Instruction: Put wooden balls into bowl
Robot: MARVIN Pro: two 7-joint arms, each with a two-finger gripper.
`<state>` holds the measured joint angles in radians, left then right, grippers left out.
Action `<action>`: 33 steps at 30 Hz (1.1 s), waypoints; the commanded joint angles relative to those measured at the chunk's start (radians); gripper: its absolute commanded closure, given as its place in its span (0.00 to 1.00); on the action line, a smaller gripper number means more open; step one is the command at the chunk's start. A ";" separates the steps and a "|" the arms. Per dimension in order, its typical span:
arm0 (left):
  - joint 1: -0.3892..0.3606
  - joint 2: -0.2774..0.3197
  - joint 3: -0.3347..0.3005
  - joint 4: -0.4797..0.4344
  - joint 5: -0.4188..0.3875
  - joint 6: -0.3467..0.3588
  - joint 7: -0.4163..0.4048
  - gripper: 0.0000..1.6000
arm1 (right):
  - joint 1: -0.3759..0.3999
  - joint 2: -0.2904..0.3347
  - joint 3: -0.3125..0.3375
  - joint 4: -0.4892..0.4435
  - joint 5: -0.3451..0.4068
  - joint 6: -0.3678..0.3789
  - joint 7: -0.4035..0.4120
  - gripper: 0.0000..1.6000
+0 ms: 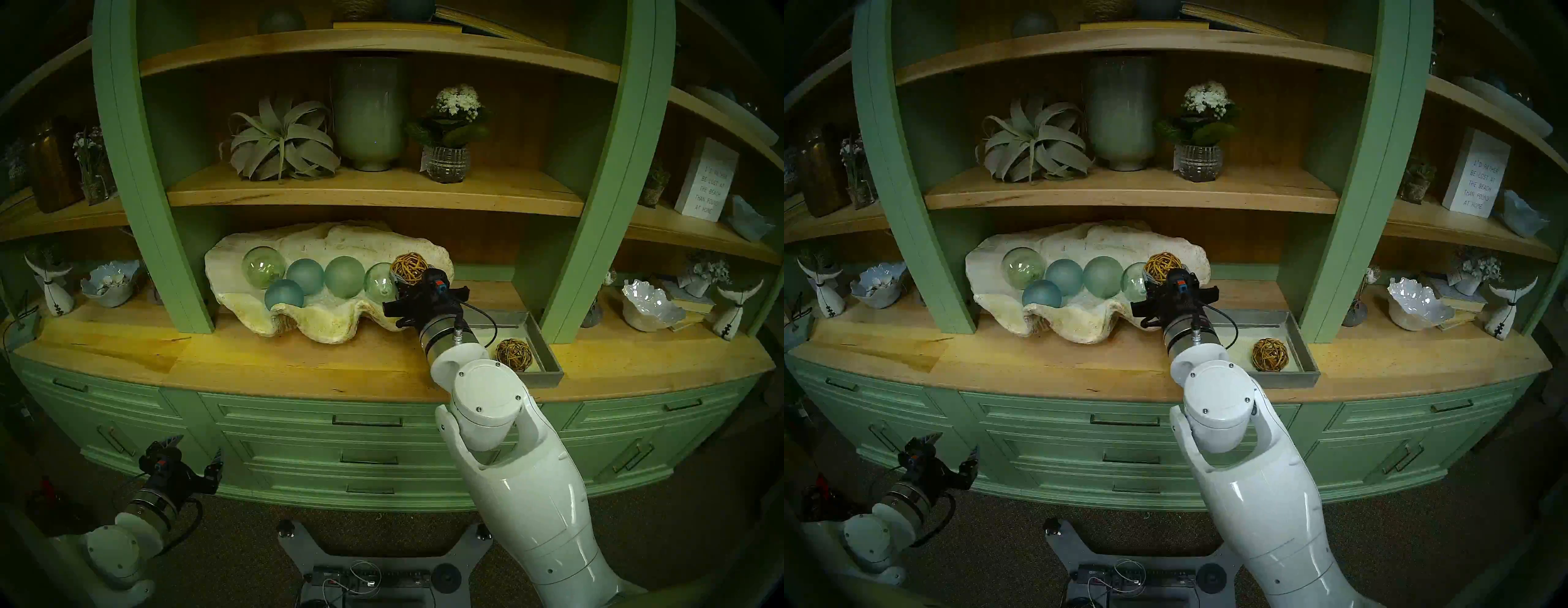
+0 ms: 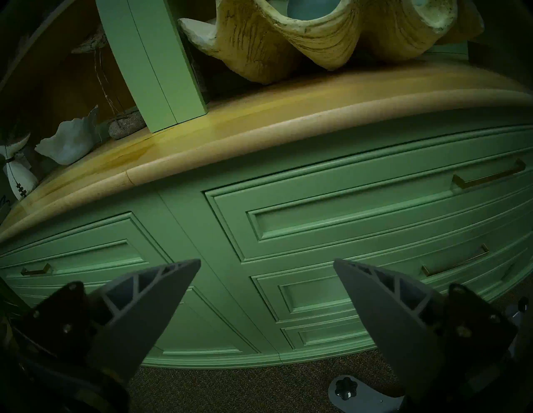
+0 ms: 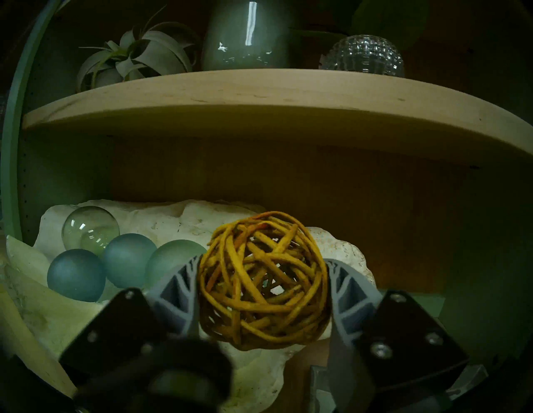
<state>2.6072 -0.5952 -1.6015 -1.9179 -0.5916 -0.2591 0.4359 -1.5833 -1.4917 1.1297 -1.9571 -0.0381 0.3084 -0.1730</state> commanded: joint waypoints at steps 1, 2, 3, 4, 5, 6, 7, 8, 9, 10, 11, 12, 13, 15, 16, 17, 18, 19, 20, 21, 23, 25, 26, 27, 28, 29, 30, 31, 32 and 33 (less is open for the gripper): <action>-0.002 0.001 -0.012 -0.011 0.002 -0.013 0.000 0.00 | 0.076 -0.045 -0.032 0.006 -0.017 -0.005 -0.005 1.00; -0.002 0.001 -0.012 -0.011 0.002 -0.013 0.000 0.00 | 0.075 -0.048 -0.037 0.006 -0.016 -0.001 -0.004 1.00; -0.002 0.002 -0.012 -0.011 0.001 -0.013 0.000 0.00 | 0.074 -0.051 -0.042 0.008 -0.020 -0.002 -0.007 1.00; -0.002 0.002 -0.012 -0.011 0.001 -0.013 0.000 0.00 | 0.074 -0.051 -0.042 0.008 -0.020 -0.002 -0.007 1.00; -0.002 0.002 -0.013 -0.011 0.001 -0.014 0.000 0.00 | 0.068 -0.046 -0.047 0.004 -0.015 0.003 -0.010 1.00; -0.002 0.002 -0.013 -0.011 0.001 -0.014 0.000 0.00 | 0.065 -0.044 -0.050 0.004 -0.015 0.001 -0.013 1.00; -0.001 0.002 -0.013 -0.011 0.001 -0.014 0.000 0.00 | 0.063 -0.045 -0.051 0.003 -0.016 0.001 -0.014 1.00; -0.001 0.002 -0.013 -0.011 0.001 -0.014 0.000 0.00 | 0.054 -0.041 -0.050 -0.003 -0.016 0.005 -0.016 1.00; -0.001 0.002 -0.013 -0.011 0.001 -0.014 0.000 0.00 | 0.049 -0.039 -0.050 -0.005 -0.016 0.003 -0.018 1.00; -0.001 0.002 -0.013 -0.012 0.001 -0.014 0.000 0.00 | 0.047 -0.039 -0.050 -0.006 -0.017 0.002 -0.018 1.00; -0.001 0.002 -0.013 -0.012 0.001 -0.015 0.000 0.00 | 0.037 -0.036 -0.045 -0.015 -0.008 0.011 -0.024 1.00; -0.001 0.002 -0.013 -0.012 0.001 -0.015 0.000 0.00 | 0.032 -0.034 -0.043 -0.018 -0.009 0.009 -0.023 1.00; -0.001 0.002 -0.013 -0.012 0.001 -0.015 0.000 0.00 | 0.029 -0.034 -0.041 -0.020 -0.009 0.009 -0.023 1.00; -0.001 0.002 -0.013 -0.012 0.001 -0.015 0.000 0.00 | 0.007 -0.023 -0.039 -0.042 -0.002 0.013 -0.027 1.00; -0.001 0.002 -0.013 -0.012 0.001 -0.015 0.000 0.00 | 0.003 -0.021 -0.038 -0.045 -0.002 0.013 -0.027 1.00; -0.001 0.002 -0.013 -0.012 0.001 -0.015 0.000 0.00 | -0.010 -0.014 -0.037 -0.052 0.005 0.022 -0.029 1.00; 0.000 0.002 -0.013 -0.012 0.001 -0.015 0.000 0.00 | -0.018 -0.011 -0.037 -0.054 0.005 0.018 -0.029 1.00; 0.000 0.002 -0.013 -0.012 0.001 -0.015 0.000 0.00 | -0.022 -0.009 -0.036 -0.055 0.006 0.016 -0.029 1.00; 0.000 0.002 -0.014 -0.012 0.001 -0.016 0.000 0.00 | -0.030 -0.007 -0.033 -0.048 0.004 0.015 -0.025 1.00; 0.000 0.003 -0.014 -0.012 0.001 -0.016 0.000 0.00 | -0.033 -0.005 -0.032 -0.043 0.005 0.007 -0.025 1.00; 0.000 0.003 -0.014 -0.012 0.001 -0.016 0.000 0.00 | -0.036 -0.003 -0.028 -0.040 0.009 0.012 -0.021 1.00; 0.000 0.003 -0.014 -0.012 0.001 -0.016 0.000 0.00 | -0.037 -0.001 -0.027 -0.039 0.011 0.009 -0.021 1.00; 0.000 0.003 -0.013 -0.012 0.001 -0.016 0.000 0.00 | -0.037 0.001 -0.025 -0.037 0.016 0.014 -0.016 1.00; 0.000 0.003 -0.013 -0.012 0.001 -0.016 0.000 0.00 | -0.037 0.002 -0.025 -0.035 0.017 0.012 -0.016 1.00; 0.000 0.003 -0.013 -0.012 0.001 -0.016 0.000 0.00 | -0.037 0.003 -0.025 -0.034 0.018 0.011 -0.016 1.00; 0.000 0.003 -0.013 -0.012 0.001 -0.016 0.000 0.00 | -0.036 0.006 -0.025 -0.031 0.020 0.013 -0.013 1.00; 0.000 0.003 -0.013 -0.012 0.001 -0.016 0.000 0.00 | -0.037 0.007 -0.025 -0.028 0.021 0.011 -0.013 1.00; 0.000 0.003 -0.013 -0.012 0.001 -0.016 0.000 0.00 | -0.037 0.007 -0.025 -0.027 0.022 0.010 -0.013 1.00; 0.000 0.003 -0.013 -0.012 0.001 -0.016 0.000 0.00 | -0.034 0.010 -0.024 -0.022 0.024 0.008 -0.010 1.00; 0.000 0.003 -0.013 -0.012 0.001 -0.016 0.001 0.00 | -0.033 0.010 -0.024 -0.018 0.025 0.006 -0.009 1.00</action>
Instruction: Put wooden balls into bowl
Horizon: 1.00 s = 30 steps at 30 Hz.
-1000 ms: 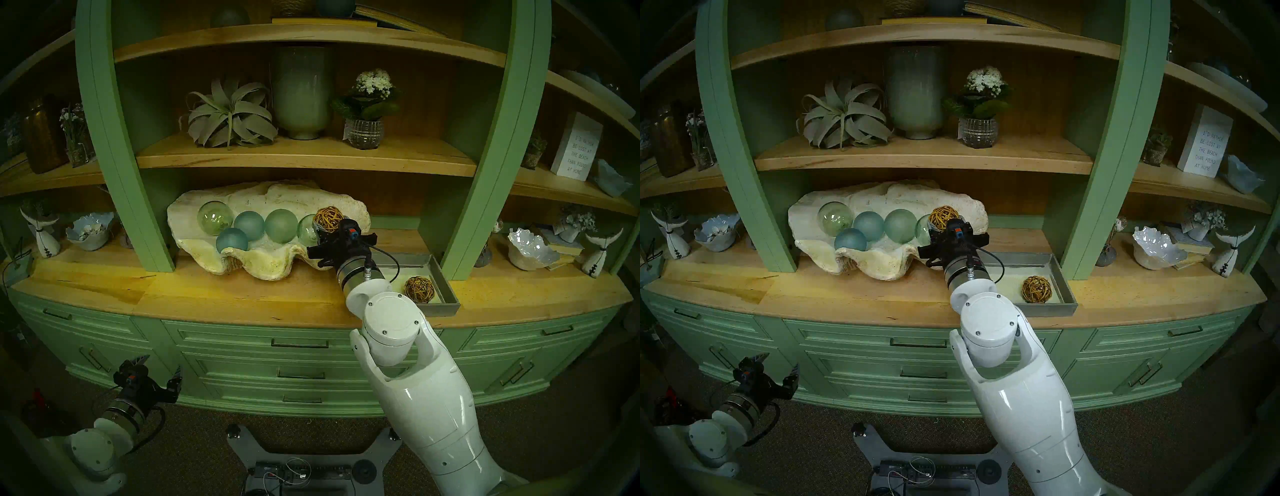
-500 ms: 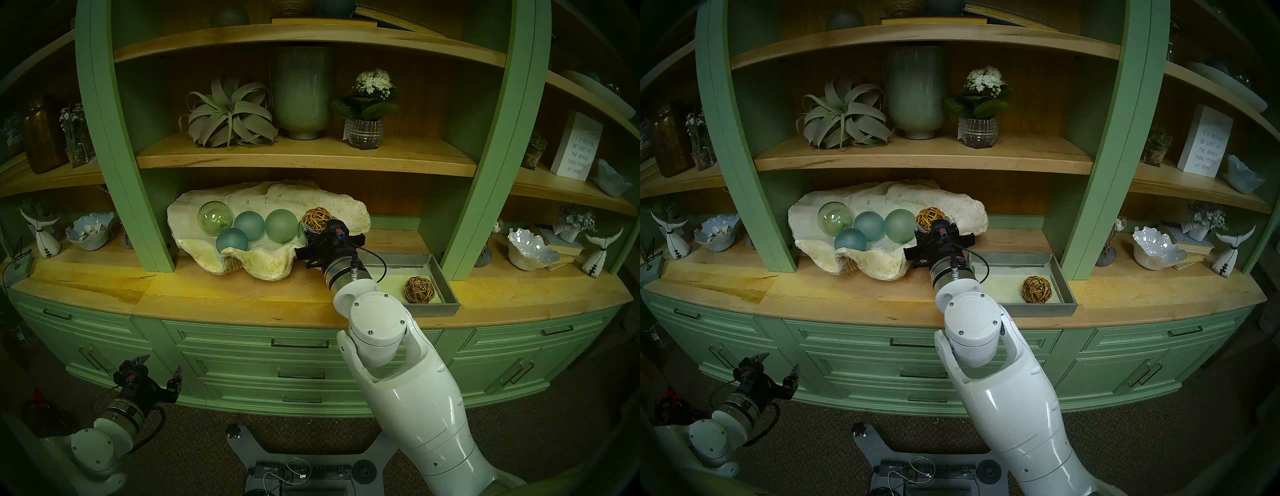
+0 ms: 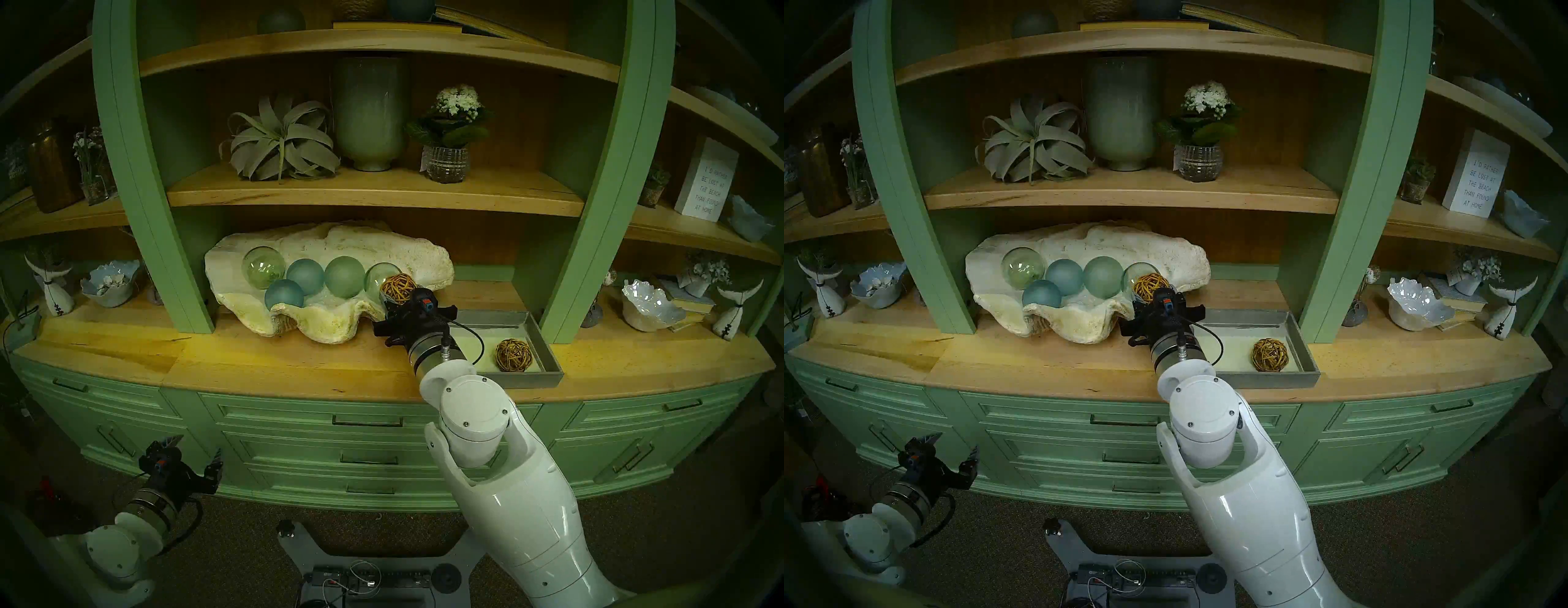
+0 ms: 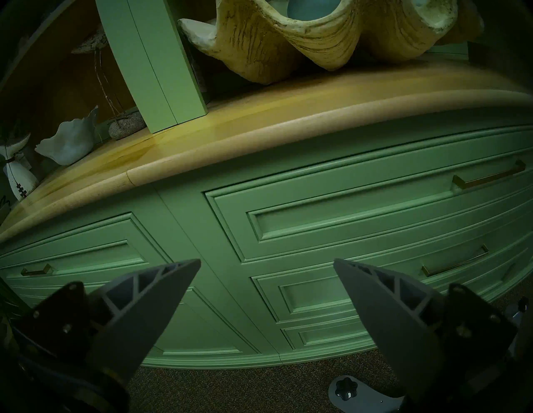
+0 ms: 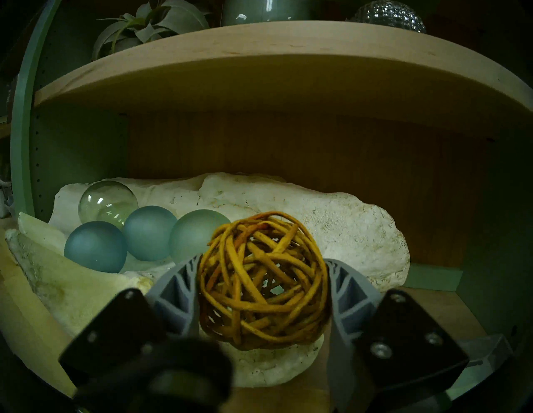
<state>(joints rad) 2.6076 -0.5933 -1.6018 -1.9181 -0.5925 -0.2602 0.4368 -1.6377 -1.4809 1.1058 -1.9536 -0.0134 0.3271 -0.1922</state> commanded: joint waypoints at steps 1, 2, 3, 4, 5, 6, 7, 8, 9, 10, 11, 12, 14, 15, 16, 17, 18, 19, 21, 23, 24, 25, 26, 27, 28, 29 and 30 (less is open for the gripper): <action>-0.001 0.001 -0.013 -0.011 0.002 -0.014 0.000 0.00 | 0.022 0.000 0.001 -0.020 0.001 -0.014 0.011 1.00; -0.001 0.001 -0.013 -0.011 0.002 -0.014 0.000 0.00 | 0.028 0.002 0.003 -0.014 0.003 -0.014 0.015 1.00; -0.001 0.001 -0.013 -0.011 0.002 -0.014 0.000 0.00 | 0.030 0.002 0.005 -0.011 0.005 -0.015 0.017 1.00; -0.001 0.001 -0.013 -0.011 0.002 -0.014 0.000 0.00 | 0.032 0.002 0.006 -0.010 0.006 -0.016 0.018 1.00; -0.001 0.001 -0.013 -0.011 0.002 -0.014 0.000 0.00 | 0.039 0.005 0.009 -0.002 0.007 -0.016 0.024 1.00; -0.001 0.001 -0.012 -0.011 0.002 -0.014 0.000 0.00 | 0.042 0.004 0.011 0.002 0.009 -0.017 0.025 1.00; -0.001 0.001 -0.012 -0.011 0.001 -0.014 0.000 0.00 | 0.043 0.004 0.012 0.004 0.010 -0.018 0.027 1.00; -0.001 0.001 -0.012 -0.011 0.001 -0.014 0.000 0.00 | 0.047 0.006 0.014 0.010 0.010 -0.016 0.030 1.00; -0.001 0.001 -0.012 -0.011 0.001 -0.014 0.000 0.00 | 0.049 0.006 0.015 0.014 0.011 -0.018 0.032 1.00; -0.001 0.001 -0.012 -0.011 0.001 -0.014 0.000 0.00 | 0.049 0.006 0.016 0.015 0.012 -0.019 0.033 1.00; -0.001 0.001 -0.012 -0.011 0.001 -0.014 0.000 0.00 | 0.051 0.007 0.019 0.025 0.014 -0.019 0.037 1.00; -0.001 0.001 -0.012 -0.011 0.001 -0.014 0.000 0.00 | 0.052 0.007 0.020 0.030 0.014 -0.023 0.038 1.00; -0.001 0.002 -0.012 -0.011 0.001 -0.014 0.000 0.00 | 0.056 0.006 0.021 0.041 0.015 -0.027 0.043 1.00; -0.001 0.002 -0.012 -0.011 0.001 -0.014 0.000 0.00 | 0.057 0.005 0.022 0.045 0.014 -0.029 0.044 1.00; -0.001 0.002 -0.012 -0.011 0.001 -0.014 0.000 0.00 | 0.058 0.004 0.022 0.048 0.014 -0.030 0.045 1.00; -0.001 0.002 -0.012 -0.011 0.001 -0.014 0.000 0.00 | 0.068 0.001 0.021 0.056 0.014 -0.033 0.050 1.00; -0.001 0.002 -0.012 -0.011 0.001 -0.014 0.000 0.00 | 0.072 -0.002 0.021 0.059 0.013 -0.032 0.050 1.00; -0.002 0.002 -0.012 -0.011 0.001 -0.014 0.000 0.00 | 0.074 -0.003 0.020 0.061 0.013 -0.032 0.051 1.00; -0.002 0.002 -0.012 -0.011 0.001 -0.013 0.001 0.00 | 0.087 -0.010 0.018 0.074 0.011 -0.035 0.054 1.00; -0.002 0.002 -0.011 -0.011 0.001 -0.013 0.001 0.00 | 0.096 -0.013 0.015 0.080 0.008 -0.036 0.059 1.00; -0.002 0.002 -0.011 -0.011 0.001 -0.013 0.001 0.00 | 0.099 -0.015 0.014 0.082 0.007 -0.035 0.059 1.00; -0.002 0.002 -0.011 -0.011 0.001 -0.013 0.001 0.00 | 0.100 -0.017 0.014 0.083 0.006 -0.035 0.060 1.00; -0.002 0.002 -0.011 -0.011 0.001 -0.013 0.001 0.00 | 0.104 -0.019 0.012 0.087 0.005 -0.035 0.063 1.00; -0.002 0.002 -0.011 -0.011 0.001 -0.013 0.001 0.00 | 0.106 -0.021 0.011 0.089 0.004 -0.035 0.063 1.00; -0.002 0.002 -0.011 -0.011 0.001 -0.013 0.001 0.00 | 0.106 -0.023 0.011 0.090 0.003 -0.035 0.063 1.00; -0.002 0.002 -0.011 -0.011 0.001 -0.013 0.001 0.00 | 0.108 -0.024 0.008 0.092 0.003 -0.034 0.066 1.00; -0.002 0.002 -0.011 -0.011 0.001 -0.013 0.001 0.00 | 0.108 -0.025 0.007 0.094 0.002 -0.035 0.066 1.00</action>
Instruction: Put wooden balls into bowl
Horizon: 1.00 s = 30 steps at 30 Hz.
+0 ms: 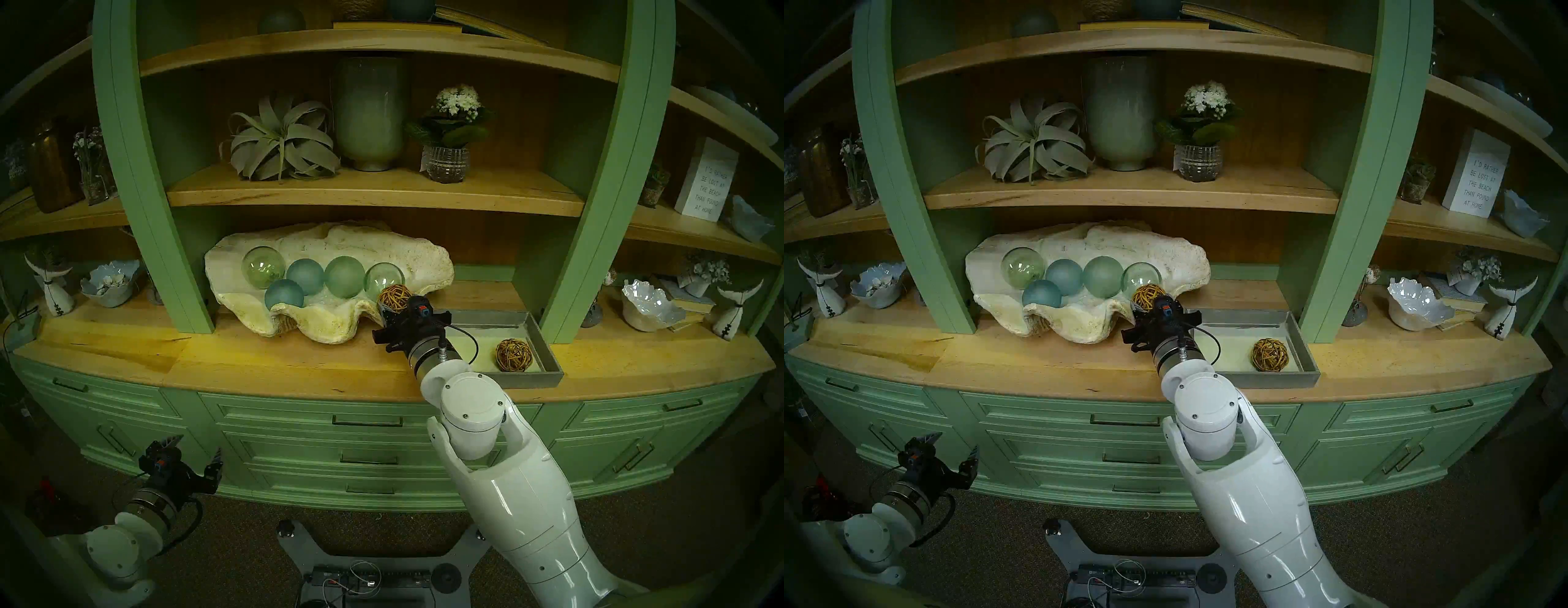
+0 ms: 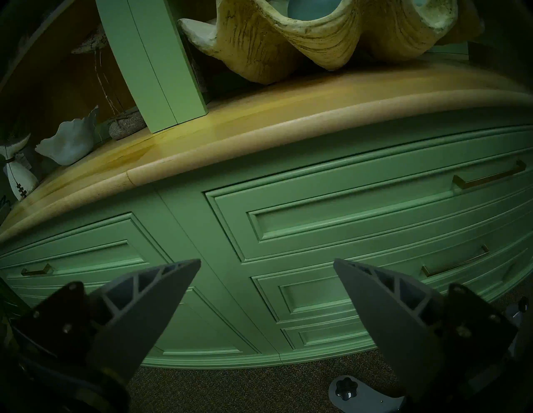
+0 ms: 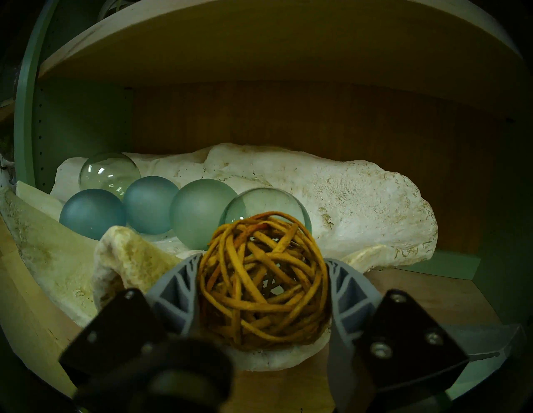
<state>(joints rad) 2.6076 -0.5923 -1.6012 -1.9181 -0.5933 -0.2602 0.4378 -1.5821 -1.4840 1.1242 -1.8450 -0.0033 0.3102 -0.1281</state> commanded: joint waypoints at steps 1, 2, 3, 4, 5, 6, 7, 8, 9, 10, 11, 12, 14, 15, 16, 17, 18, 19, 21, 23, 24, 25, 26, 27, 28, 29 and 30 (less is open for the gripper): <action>-0.002 0.001 -0.012 -0.011 0.002 -0.013 0.000 0.00 | 0.053 -0.023 -0.012 -0.014 -0.009 -0.018 0.001 1.00; -0.002 0.001 -0.012 -0.011 0.002 -0.014 0.000 0.00 | 0.053 -0.023 -0.013 -0.014 -0.010 -0.015 0.003 1.00; -0.002 0.001 -0.012 -0.011 0.002 -0.014 0.000 0.00 | 0.052 -0.023 -0.014 -0.013 -0.011 -0.015 0.003 1.00; -0.002 0.001 -0.012 -0.011 0.002 -0.014 0.000 0.00 | 0.051 -0.023 -0.015 -0.012 -0.011 -0.013 0.003 1.00; -0.001 0.001 -0.012 -0.011 0.002 -0.014 0.000 0.00 | 0.050 -0.023 -0.015 -0.012 -0.012 -0.014 0.003 0.81; -0.001 0.001 -0.012 -0.011 0.002 -0.014 0.000 0.00 | 0.049 -0.023 -0.015 -0.011 -0.013 -0.015 0.003 0.81; -0.001 0.001 -0.012 -0.011 0.002 -0.014 0.000 0.00 | 0.049 -0.023 -0.015 -0.011 -0.013 -0.012 0.004 0.81; -0.001 0.001 -0.012 -0.011 0.002 -0.014 0.000 0.00 | 0.049 -0.023 -0.015 -0.011 -0.014 -0.012 0.004 0.73; -0.001 0.001 -0.012 -0.011 0.002 -0.014 0.000 0.00 | 0.049 -0.023 -0.015 -0.011 -0.015 -0.011 0.004 0.73; -0.001 0.001 -0.012 -0.011 0.002 -0.014 0.000 0.00 | 0.049 -0.023 -0.015 -0.010 -0.015 -0.011 0.005 0.69; -0.001 0.001 -0.012 -0.011 0.002 -0.014 0.000 0.00 | 0.049 -0.024 -0.015 -0.010 -0.016 -0.011 0.005 0.69; -0.001 0.001 -0.012 -0.011 0.002 -0.014 0.000 0.00 | 0.049 -0.024 -0.014 -0.010 -0.015 -0.009 0.005 0.69; -0.001 0.001 -0.012 -0.011 0.002 -0.014 0.000 0.00 | 0.048 -0.024 -0.014 -0.010 -0.016 -0.009 0.006 0.61; -0.001 0.001 -0.012 -0.011 0.002 -0.014 0.000 0.00 | 0.048 -0.024 -0.014 -0.011 -0.015 -0.008 0.007 0.61; -0.001 0.002 -0.012 -0.011 0.002 -0.014 0.000 0.00 | 0.047 -0.024 -0.013 -0.012 -0.015 -0.008 0.007 0.54; -0.001 0.002 -0.012 -0.011 0.002 -0.014 0.000 0.00 | 0.047 -0.024 -0.013 -0.012 -0.015 -0.008 0.007 0.54; -0.001 0.002 -0.012 -0.011 0.002 -0.014 0.000 0.00 | 0.046 -0.024 -0.013 -0.013 -0.015 -0.006 0.008 0.54; -0.001 0.002 -0.012 -0.011 0.002 -0.014 0.000 0.00 | 0.045 -0.024 -0.013 -0.014 -0.015 -0.006 0.008 0.42; -0.001 0.002 -0.012 -0.011 0.001 -0.014 0.000 0.00 | 0.042 -0.023 -0.012 -0.017 -0.014 -0.005 0.010 0.42; -0.001 0.002 -0.012 -0.011 0.001 -0.015 0.000 0.00 | 0.039 -0.022 -0.012 -0.019 -0.014 -0.005 0.010 0.25; -0.001 0.002 -0.012 -0.011 0.001 -0.015 0.000 0.00 | 0.036 -0.019 -0.012 -0.021 -0.013 -0.004 0.013 0.25; -0.001 0.002 -0.012 -0.011 0.001 -0.015 0.000 0.00 | 0.034 -0.018 -0.011 -0.021 -0.013 -0.005 0.013 0.12; -0.001 0.002 -0.012 -0.011 0.001 -0.015 0.000 0.00 | 0.033 -0.018 -0.011 -0.022 -0.013 -0.005 0.013 0.12; -0.001 0.002 -0.012 -0.011 0.001 -0.015 0.000 0.00 | 0.033 -0.017 -0.011 -0.022 -0.010 -0.002 0.017 0.12; -0.001 0.002 -0.012 -0.011 0.001 -0.015 0.000 0.00 | 0.033 -0.017 -0.011 -0.022 -0.011 -0.002 0.017 0.07; -0.001 0.002 -0.012 -0.011 0.001 -0.015 0.000 0.00 | 0.032 -0.017 -0.011 -0.022 -0.011 -0.002 0.017 0.07; -0.001 0.002 -0.012 -0.011 0.001 -0.015 0.000 0.00 | 0.033 -0.015 -0.013 -0.024 -0.009 0.002 0.022 0.07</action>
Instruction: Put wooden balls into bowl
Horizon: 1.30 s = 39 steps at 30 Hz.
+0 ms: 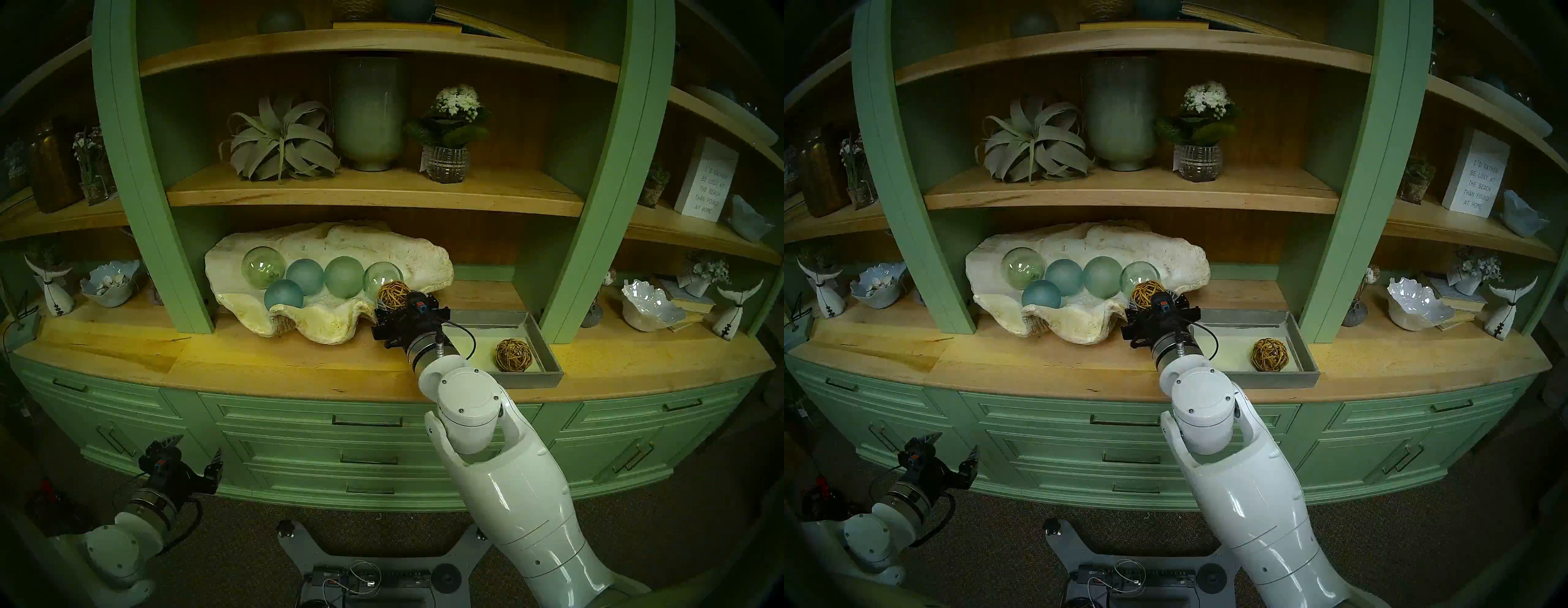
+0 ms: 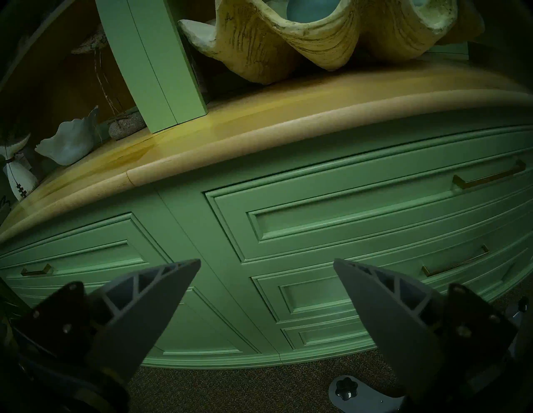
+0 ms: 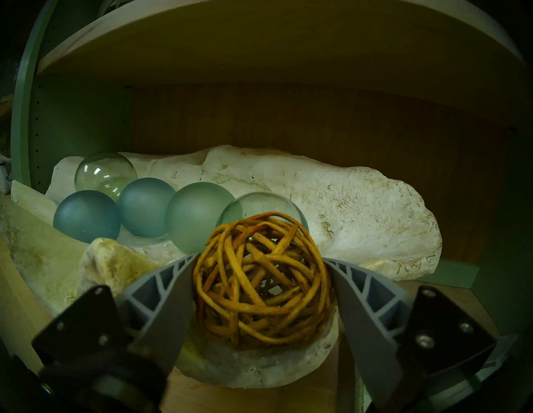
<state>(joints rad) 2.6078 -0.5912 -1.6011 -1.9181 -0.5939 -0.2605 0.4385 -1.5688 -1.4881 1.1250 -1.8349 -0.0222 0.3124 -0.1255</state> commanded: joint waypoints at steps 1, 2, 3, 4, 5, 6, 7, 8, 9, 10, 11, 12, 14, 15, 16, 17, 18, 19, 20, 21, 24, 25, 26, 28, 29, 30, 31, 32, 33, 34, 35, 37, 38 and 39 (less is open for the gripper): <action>-0.001 0.001 -0.012 -0.011 0.002 -0.014 0.000 0.00 | 0.019 -0.011 -0.014 -0.035 0.010 0.000 0.019 0.05; -0.001 0.001 -0.012 -0.011 0.002 -0.014 0.000 0.00 | 0.019 -0.011 -0.015 -0.035 0.010 0.001 0.019 0.05; -0.001 0.001 -0.012 -0.011 0.002 -0.014 0.000 0.00 | 0.017 -0.009 -0.018 -0.039 0.011 0.005 0.023 0.05; -0.001 0.001 -0.012 -0.011 0.002 -0.014 0.000 0.00 | 0.017 -0.009 -0.018 -0.039 0.011 0.005 0.023 0.05; -0.001 0.001 -0.012 -0.011 0.002 -0.014 0.000 0.00 | 0.016 -0.010 -0.020 -0.041 0.011 0.006 0.021 0.02; -0.001 0.001 -0.012 -0.011 0.002 -0.014 0.000 0.00 | 0.015 -0.009 -0.022 -0.043 0.011 0.007 0.022 0.02; -0.001 0.001 -0.012 -0.011 0.002 -0.014 0.000 0.00 | 0.014 -0.009 -0.023 -0.044 0.011 0.007 0.021 0.00; -0.001 0.001 -0.012 -0.011 0.002 -0.014 0.000 0.00 | 0.014 -0.008 -0.024 -0.044 0.012 0.007 0.020 0.00; -0.001 0.001 -0.012 -0.011 0.002 -0.014 0.000 0.00 | 0.014 -0.007 -0.025 -0.044 0.013 0.006 0.022 0.00; -0.001 0.001 -0.012 -0.011 0.002 -0.015 0.000 0.00 | 0.014 -0.007 -0.026 -0.044 0.013 0.006 0.021 0.00; -0.001 0.001 -0.012 -0.011 0.002 -0.015 0.000 0.00 | 0.014 -0.007 -0.026 -0.045 0.014 0.006 0.021 0.00; -0.001 0.001 -0.012 -0.011 0.002 -0.015 0.000 0.00 | 0.015 -0.006 -0.027 -0.045 0.013 0.005 0.020 0.00; -0.001 0.001 -0.012 -0.011 0.002 -0.015 0.000 0.00 | 0.016 -0.006 -0.028 -0.046 0.013 0.007 0.019 0.00; -0.001 0.001 -0.012 -0.011 0.002 -0.015 0.000 0.00 | 0.018 -0.006 -0.028 -0.047 0.012 0.004 0.018 0.00; -0.001 0.001 -0.012 -0.011 0.002 -0.014 0.000 0.00 | 0.018 -0.006 -0.029 -0.047 0.013 0.005 0.018 0.00; -0.001 0.001 -0.012 -0.011 0.002 -0.014 0.000 0.00 | 0.018 -0.006 -0.029 -0.047 0.013 0.005 0.018 0.00; -0.001 0.001 -0.012 -0.011 0.002 -0.014 0.000 0.00 | 0.020 -0.007 -0.030 -0.048 0.012 0.004 0.017 0.00; -0.001 0.001 -0.012 -0.011 0.002 -0.014 0.000 0.00 | 0.021 -0.008 -0.031 -0.049 0.012 0.006 0.017 0.00; -0.001 0.001 -0.012 -0.011 0.002 -0.014 0.000 0.00 | 0.022 -0.008 -0.031 -0.050 0.012 0.006 0.016 0.00; -0.001 0.001 -0.012 -0.011 0.002 -0.014 0.000 0.00 | 0.022 -0.008 -0.031 -0.050 0.012 0.006 0.016 0.00; -0.002 0.001 -0.012 -0.011 0.002 -0.014 0.000 0.00 | 0.022 -0.010 -0.035 -0.054 0.009 0.008 0.014 0.00; -0.002 0.001 -0.011 -0.011 0.002 -0.014 0.000 0.00 | 0.022 -0.010 -0.037 -0.054 0.005 0.001 0.012 0.00; -0.002 0.002 -0.011 -0.011 0.002 -0.014 0.000 0.00 | 0.022 -0.011 -0.037 -0.056 0.004 0.002 0.012 0.00; -0.002 0.002 -0.011 -0.011 0.002 -0.014 0.000 0.00 | 0.022 -0.014 -0.038 -0.061 0.002 -0.002 0.009 0.00; -0.002 0.002 -0.011 -0.011 0.002 -0.013 0.000 0.00 | 0.023 -0.015 -0.039 -0.064 0.001 0.001 0.009 0.00; -0.002 0.002 -0.011 -0.011 0.002 -0.013 0.001 0.00 | 0.023 -0.015 -0.039 -0.066 0.000 0.003 0.009 0.00; -0.002 0.002 -0.011 -0.011 0.002 -0.013 0.001 0.00 | 0.024 -0.015 -0.039 -0.070 -0.002 -0.001 0.009 0.00; -0.002 0.002 -0.011 -0.011 0.001 -0.013 0.001 0.00 | 0.024 -0.016 -0.039 -0.073 -0.002 0.002 0.009 0.00; -0.002 0.002 -0.011 -0.011 0.001 -0.013 0.001 0.00 | 0.024 -0.016 -0.039 -0.075 -0.003 0.003 0.009 0.00; -0.002 0.002 -0.011 -0.011 0.001 -0.013 0.001 0.00 | 0.025 -0.016 -0.040 -0.078 -0.005 -0.004 0.009 0.00; -0.002 0.002 -0.011 -0.011 0.001 -0.013 0.001 0.00 | 0.025 -0.016 -0.040 -0.080 -0.005 -0.002 0.009 0.00; -0.003 0.002 -0.010 -0.011 0.001 -0.013 0.001 0.00 | 0.024 -0.016 -0.041 -0.090 -0.006 -0.006 0.011 0.00; -0.003 0.002 -0.010 -0.011 0.001 -0.013 0.001 0.00 | 0.024 -0.016 -0.042 -0.095 -0.007 -0.003 0.010 0.00; -0.003 0.002 -0.010 -0.011 0.001 -0.013 0.001 0.00 | 0.023 -0.016 -0.042 -0.098 -0.007 -0.001 0.010 0.00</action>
<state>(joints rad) 2.6077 -0.5901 -1.6004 -1.9181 -0.5946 -0.2606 0.4393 -1.5712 -1.4846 1.1007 -1.8663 -0.0277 0.3248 -0.1196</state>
